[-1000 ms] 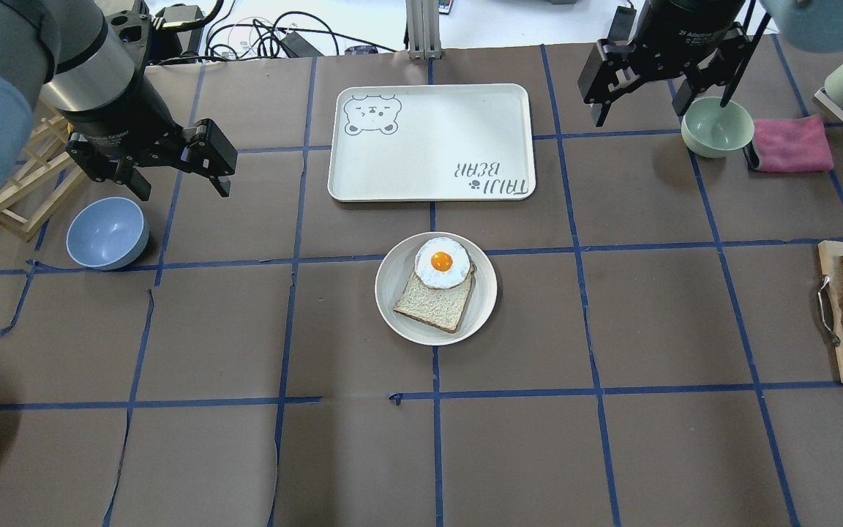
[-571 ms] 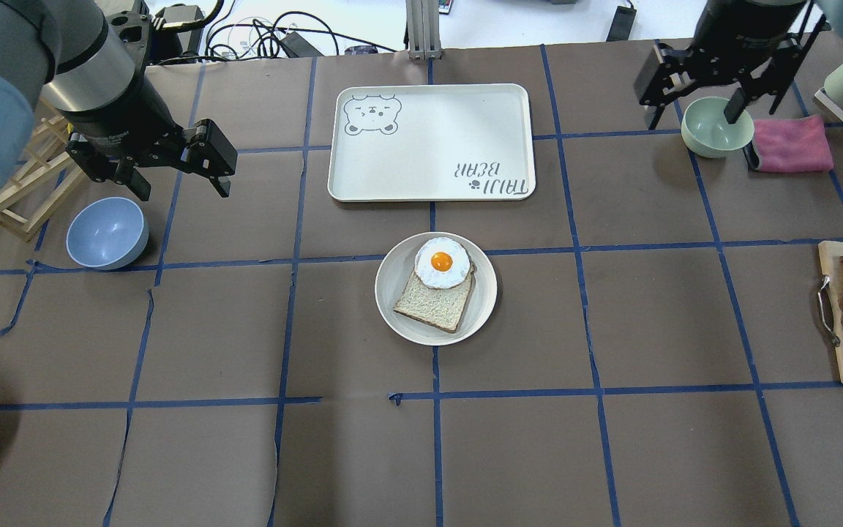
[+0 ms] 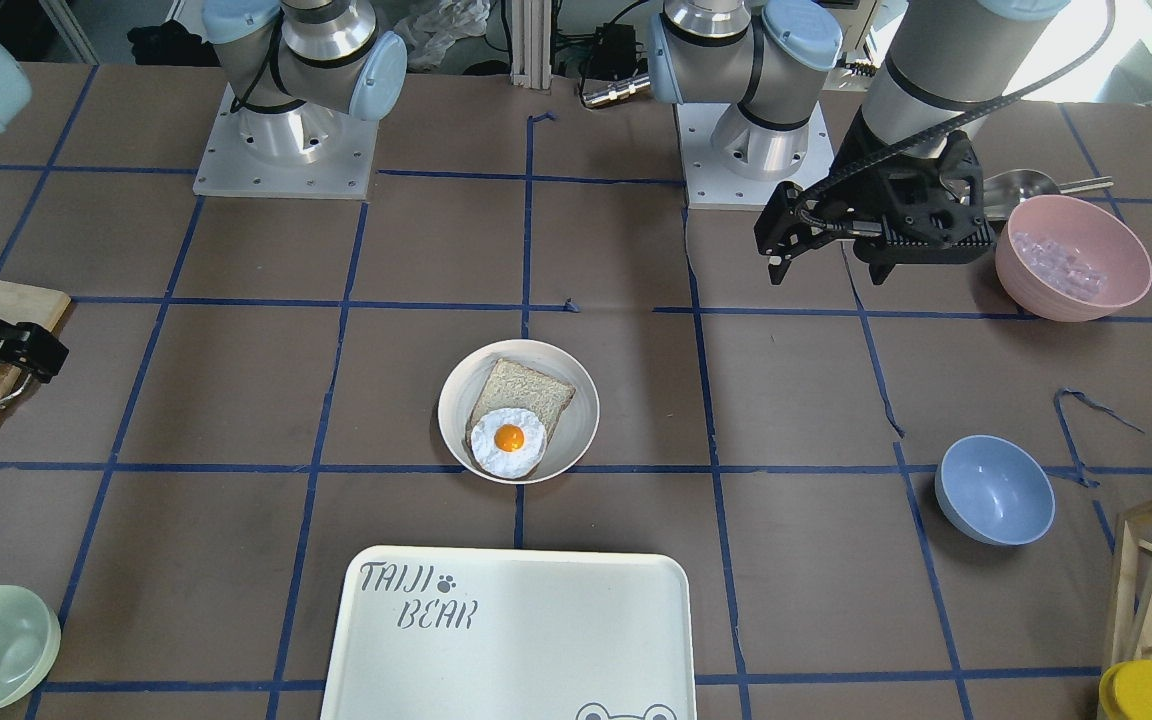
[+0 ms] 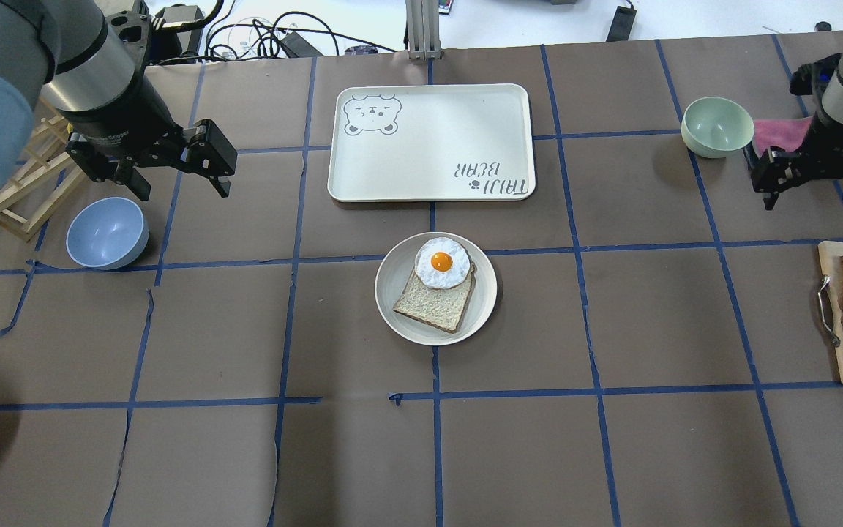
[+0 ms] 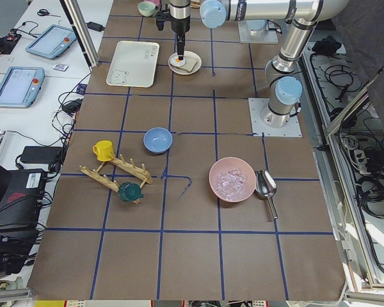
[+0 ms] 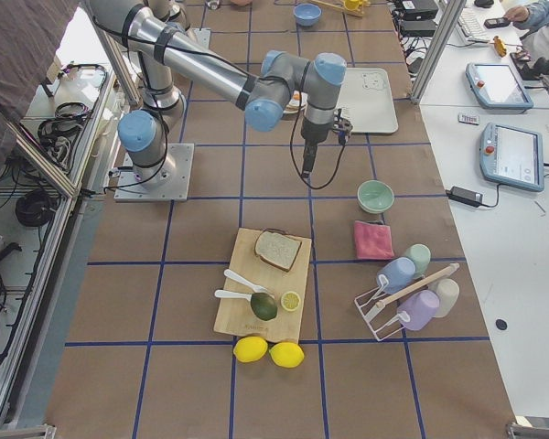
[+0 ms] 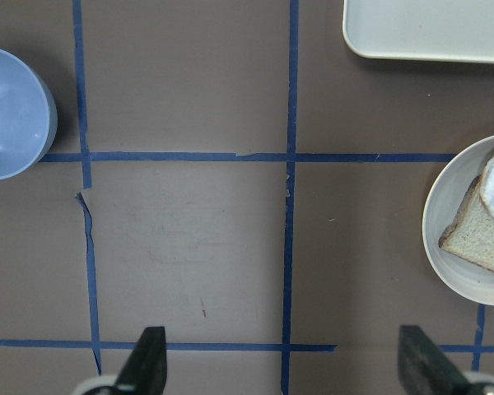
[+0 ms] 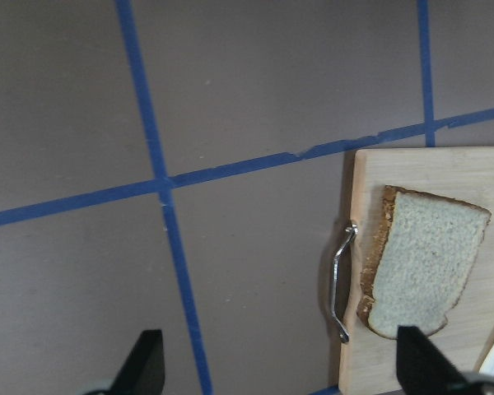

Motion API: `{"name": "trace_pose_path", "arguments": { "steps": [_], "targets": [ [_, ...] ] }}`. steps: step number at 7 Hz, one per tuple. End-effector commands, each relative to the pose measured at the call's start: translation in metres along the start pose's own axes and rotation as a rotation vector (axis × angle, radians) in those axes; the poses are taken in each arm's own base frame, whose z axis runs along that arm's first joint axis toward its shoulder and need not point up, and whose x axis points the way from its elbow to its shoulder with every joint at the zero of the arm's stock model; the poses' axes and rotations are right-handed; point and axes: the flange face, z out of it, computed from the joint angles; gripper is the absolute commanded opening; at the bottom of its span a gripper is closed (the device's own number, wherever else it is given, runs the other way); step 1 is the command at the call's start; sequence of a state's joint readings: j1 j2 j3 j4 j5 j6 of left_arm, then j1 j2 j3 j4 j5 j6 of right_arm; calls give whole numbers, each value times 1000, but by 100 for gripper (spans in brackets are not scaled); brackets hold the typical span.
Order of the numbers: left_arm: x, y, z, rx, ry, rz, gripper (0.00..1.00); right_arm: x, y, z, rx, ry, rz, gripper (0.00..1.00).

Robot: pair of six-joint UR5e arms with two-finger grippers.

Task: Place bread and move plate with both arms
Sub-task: 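Lower the right gripper and grasp the bread slice on the cutting board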

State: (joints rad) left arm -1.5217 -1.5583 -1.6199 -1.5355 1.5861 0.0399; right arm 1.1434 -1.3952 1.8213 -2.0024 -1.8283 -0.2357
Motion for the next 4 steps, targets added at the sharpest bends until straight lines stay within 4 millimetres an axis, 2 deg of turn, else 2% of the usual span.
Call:
{"name": "trace_pose_path", "arguments": {
  "steps": [1, 2, 3, 4],
  "targets": [
    [0, 1, 0, 0, -2, 0, 100, 45, 0, 82, -18, 27, 35, 84],
    [0, 0, -1, 1, 0, 0, 100, 69, 0, 121, -86, 0, 25, 78],
    [0, 0, 1, -3, 0, -1, 100, 82, 1, 139, -116, -15, 31, 78],
    [0, 0, 0, 0, 0, -2, 100, 86, 0, 138, -98, -1, 39, 68]
  ]
}}
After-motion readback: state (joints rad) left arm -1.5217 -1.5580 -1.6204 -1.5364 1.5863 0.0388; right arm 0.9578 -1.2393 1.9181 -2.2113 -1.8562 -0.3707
